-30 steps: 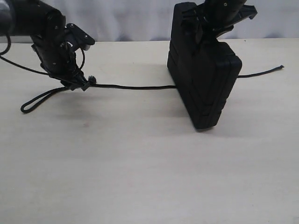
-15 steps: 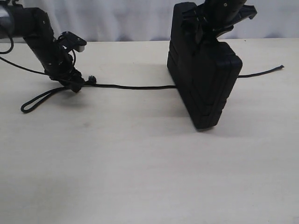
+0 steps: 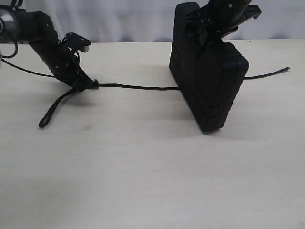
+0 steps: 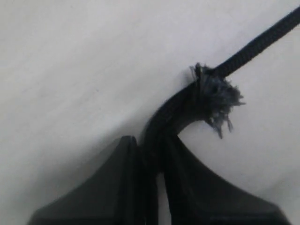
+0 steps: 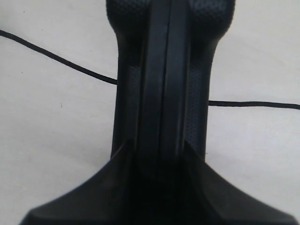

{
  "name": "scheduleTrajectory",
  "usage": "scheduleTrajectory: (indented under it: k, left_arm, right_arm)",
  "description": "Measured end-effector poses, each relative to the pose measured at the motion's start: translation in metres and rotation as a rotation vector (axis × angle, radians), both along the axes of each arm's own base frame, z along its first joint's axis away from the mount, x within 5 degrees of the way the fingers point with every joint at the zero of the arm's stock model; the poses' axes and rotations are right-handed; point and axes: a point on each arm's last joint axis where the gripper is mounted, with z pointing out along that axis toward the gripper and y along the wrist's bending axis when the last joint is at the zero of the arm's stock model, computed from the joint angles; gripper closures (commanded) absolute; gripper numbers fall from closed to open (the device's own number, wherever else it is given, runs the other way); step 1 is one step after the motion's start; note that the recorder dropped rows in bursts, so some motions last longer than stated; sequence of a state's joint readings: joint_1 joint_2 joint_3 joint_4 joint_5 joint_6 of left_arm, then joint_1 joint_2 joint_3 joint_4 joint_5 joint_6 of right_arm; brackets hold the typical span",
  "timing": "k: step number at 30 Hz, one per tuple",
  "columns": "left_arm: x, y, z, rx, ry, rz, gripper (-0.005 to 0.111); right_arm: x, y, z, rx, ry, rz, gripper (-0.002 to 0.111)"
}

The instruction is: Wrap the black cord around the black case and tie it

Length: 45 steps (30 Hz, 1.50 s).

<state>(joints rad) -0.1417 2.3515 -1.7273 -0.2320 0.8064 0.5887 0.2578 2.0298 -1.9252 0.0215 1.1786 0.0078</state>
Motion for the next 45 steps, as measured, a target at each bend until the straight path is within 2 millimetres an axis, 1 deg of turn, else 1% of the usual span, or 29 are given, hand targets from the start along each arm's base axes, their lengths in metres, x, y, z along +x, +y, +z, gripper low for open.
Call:
scheduleTrajectory:
  k: [1,3,4,6,7,10,12,14,16,18,21,24,27,29,31,33,34,36,40,43,45]
  left_arm:
    - [-0.002,-0.002,0.0,-0.046,0.039,0.042,0.107]
    - [-0.009,-0.014,0.0,-0.222,0.165,0.155,0.107]
    - [-0.014,-0.024,-0.001,-0.332,0.257,0.198,0.107]
    - [-0.02,-0.037,-0.003,-0.433,0.348,0.22,0.105]
    - [-0.024,-0.044,-0.001,-0.464,0.38,0.216,0.102]
    - [-0.033,-0.064,0.0,-0.483,0.433,0.171,0.084]
    - [-0.038,-0.078,0.0,-0.476,0.444,0.143,0.069]
    - [-0.043,-0.092,0.0,-0.468,0.451,0.113,0.06]
    - [-0.049,-0.105,0.0,-0.462,0.461,0.083,0.054]
    - [-0.053,-0.113,0.0,-0.456,0.47,0.062,0.053]
    - [-0.056,-0.113,-0.001,-0.422,0.471,0.012,0.053]
    - [-0.054,-0.108,0.004,-0.361,0.446,-0.044,0.053]
    - [-0.05,-0.102,0.019,-0.281,0.385,-0.11,0.053]
    - [-0.048,-0.098,0.034,-0.232,0.325,-0.166,0.053]
    - [-0.047,-0.095,0.05,-0.206,0.26,-0.251,0.053]
    - [-0.049,-0.095,0.061,-0.203,0.213,-0.357,0.053]
    - [-0.05,-0.095,0.068,-0.2,0.174,-0.451,0.053]
    - [-0.051,-0.095,0.074,-0.189,0.116,-0.581,0.053]
    - [-0.058,-0.106,0.073,-0.086,0.027,-0.937,0.053]
    - [-0.066,-0.12,0.072,-0.01,-0.025,-1.193,0.053]
    - [-0.072,-0.129,0.069,0.018,-0.043,-1.325,0.053]
  right_arm:
    - [0.0,0.0,0.0,0.0,0.0,0.0,0.104]
    - [0.0,0.0,0.0,0.0,0.0,0.0,0.104]
    - [0.0,0.0,0.0,0.0,0.0,0.0,0.104]
    - [0.0,0.0,0.0,0.0,0.0,0.0,0.104]
    - [0.0,0.0,0.0,0.0,0.0,0.0,0.104]
    - [0.0,0.0,0.0,-0.001,0.0,0.001,0.104]
    - [0.0,0.0,0.0,-0.001,0.0,0.001,0.104]
    - [0.0,0.0,0.0,-0.001,0.0,0.001,0.104]
    - [0.0,0.0,0.0,-0.001,0.0,0.001,0.104]
    - [0.0,0.0,0.0,-0.001,0.0,0.001,0.104]
    - [0.0,0.0,-0.001,-0.001,0.001,0.001,0.104]
    - [0.0,0.0,-0.001,-0.001,0.001,0.001,0.104]
    - [0.0,0.0,-0.001,-0.001,0.001,0.001,0.104]
    - [0.0,0.0,-0.001,-0.001,0.001,0.001,0.104]
    - [0.0,0.0,-0.001,-0.001,0.001,0.001,0.104]
    - [0.0,0.0,-0.001,-0.001,0.001,0.001,0.104]
    - [0.0,0.0,-0.001,-0.001,0.001,0.001,0.104]
    - [0.0,0.0,-0.001,-0.001,0.001,0.001,0.104]
    - [0.0,0.0,-0.001,-0.003,0.001,0.007,0.104]
    - [0.0,0.0,-0.001,-0.003,0.001,0.007,0.104]
    - [0.0,0.0,-0.001,-0.003,0.001,0.007,0.104]
